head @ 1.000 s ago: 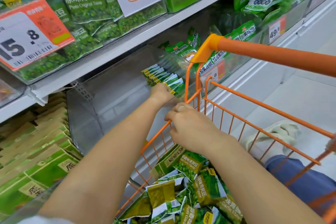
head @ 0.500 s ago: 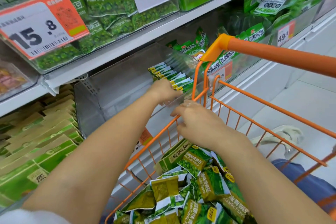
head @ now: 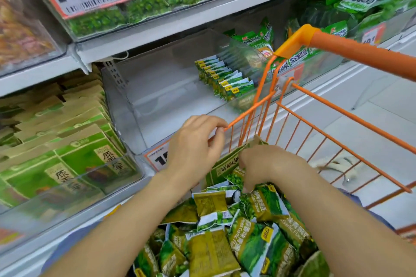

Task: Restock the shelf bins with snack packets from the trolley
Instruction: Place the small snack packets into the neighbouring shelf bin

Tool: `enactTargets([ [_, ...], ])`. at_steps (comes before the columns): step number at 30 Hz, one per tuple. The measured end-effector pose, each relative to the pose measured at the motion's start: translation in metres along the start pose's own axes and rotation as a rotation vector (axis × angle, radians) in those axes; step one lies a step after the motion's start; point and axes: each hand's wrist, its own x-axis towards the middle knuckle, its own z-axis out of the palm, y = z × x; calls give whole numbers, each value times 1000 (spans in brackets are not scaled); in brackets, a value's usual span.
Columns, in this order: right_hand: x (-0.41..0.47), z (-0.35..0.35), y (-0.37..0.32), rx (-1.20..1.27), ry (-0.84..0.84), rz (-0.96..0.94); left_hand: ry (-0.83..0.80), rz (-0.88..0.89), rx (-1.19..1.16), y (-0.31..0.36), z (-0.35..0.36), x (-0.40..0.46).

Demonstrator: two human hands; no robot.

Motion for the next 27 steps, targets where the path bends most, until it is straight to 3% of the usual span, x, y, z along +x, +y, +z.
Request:
enactTargets([
  [5, 11, 6, -14, -147, -9, 21, -55, -46, -20, 1, 1, 2],
  [8, 13, 7, -12, -101, -17, -6, -63, -91, -110, -1, -1, 4],
  [12, -5, -10, 12, 260, 76, -113, 2, -139, -310, 2, -6, 5],
  [16, -24, -28, 26, 919, 303, -397, 51, -372, -755, 4, -17, 12],
  [18, -26, -30, 25, 1124, 424, -473, 84, -363, -900, 5, -20, 10],
  [22, -23, -30, 16, 1225, 618, -395, 160, -45, -477, 8, -19, 0],
  [25, -26, -29, 11, 1365, 498, -445, 27, 58, -234, 5, -10, 2],
  [27, -28, -30, 8, 1429, 455, -471, 27, -6, -287, 6, -11, 2],
])
